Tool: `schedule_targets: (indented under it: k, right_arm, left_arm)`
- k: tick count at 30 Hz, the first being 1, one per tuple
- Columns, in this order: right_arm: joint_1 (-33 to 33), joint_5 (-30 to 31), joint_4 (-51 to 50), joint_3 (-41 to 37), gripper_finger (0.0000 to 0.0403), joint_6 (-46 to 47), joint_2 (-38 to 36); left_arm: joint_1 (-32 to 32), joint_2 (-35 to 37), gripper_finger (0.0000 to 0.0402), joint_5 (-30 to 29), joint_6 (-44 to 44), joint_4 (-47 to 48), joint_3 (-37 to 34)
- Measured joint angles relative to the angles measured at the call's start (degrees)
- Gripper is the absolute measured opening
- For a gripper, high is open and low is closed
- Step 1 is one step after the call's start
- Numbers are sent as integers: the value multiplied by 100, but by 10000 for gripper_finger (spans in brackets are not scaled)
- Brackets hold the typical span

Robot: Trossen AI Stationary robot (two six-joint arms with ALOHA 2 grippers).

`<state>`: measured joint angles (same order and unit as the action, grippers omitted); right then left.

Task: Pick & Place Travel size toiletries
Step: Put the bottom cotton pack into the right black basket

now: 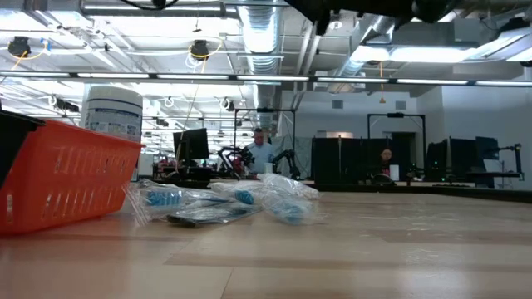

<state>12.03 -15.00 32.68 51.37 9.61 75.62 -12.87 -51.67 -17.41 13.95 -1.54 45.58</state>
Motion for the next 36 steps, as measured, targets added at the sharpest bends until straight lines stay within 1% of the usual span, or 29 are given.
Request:
schedule_targets:
  k: [2, 4, 8, 11, 15, 18, 24, 27, 29, 32, 36]
  right_arm:
    - [64, 1, -395, 0, 266, -15, -216]
    - [108, 0, -747, 0, 266, -14, -399]
    - [127, 0, -1247, 0, 266, -14, -677]
    - [80, 0, -1529, 0, 266, -14, -825]
    - [-31, -1, -1771, 0, 265, -14, -934]
    - [-144, -1, -1840, 0, 265, -14, -936]
    - [-307, -2, -1934, 0, 265, -14, -936]
    - [-294, -2, -1945, 0, 265, -14, -936]
    - [-257, 0, -1942, 0, 265, -29, -936]
    - [-168, -1, -1790, 0, 265, -204, -933]
    - [-37, -2, -1465, 0, 265, -254, -933]
  left_arm:
    - [-2, -127, 0, 401, 899, 656, 270]
    - [-33, -321, 0, 863, 1825, 1115, 452]
    - [-235, -781, 0, 1727, 3733, 1730, 775]
    - [-445, -1047, 0, 2285, 5394, 2038, 923]
    - [-879, -1316, 0, 2489, 7231, 2020, 1174]
    - [-1218, -1522, 0, 2478, 8339, 2024, 1415]
    - [-2304, -2072, 0, 2540, 10485, 2151, 1526]
    - [-2763, -2485, 0, 2594, 11120, 2253, 1526]
    - [-2917, -2769, 0, 2706, 11190, 2267, 1525]
    - [-2996, -3118, 0, 2894, 10928, 2268, 1521]
    - [-2938, -3457, 0, 3087, 10484, 2322, 1521]
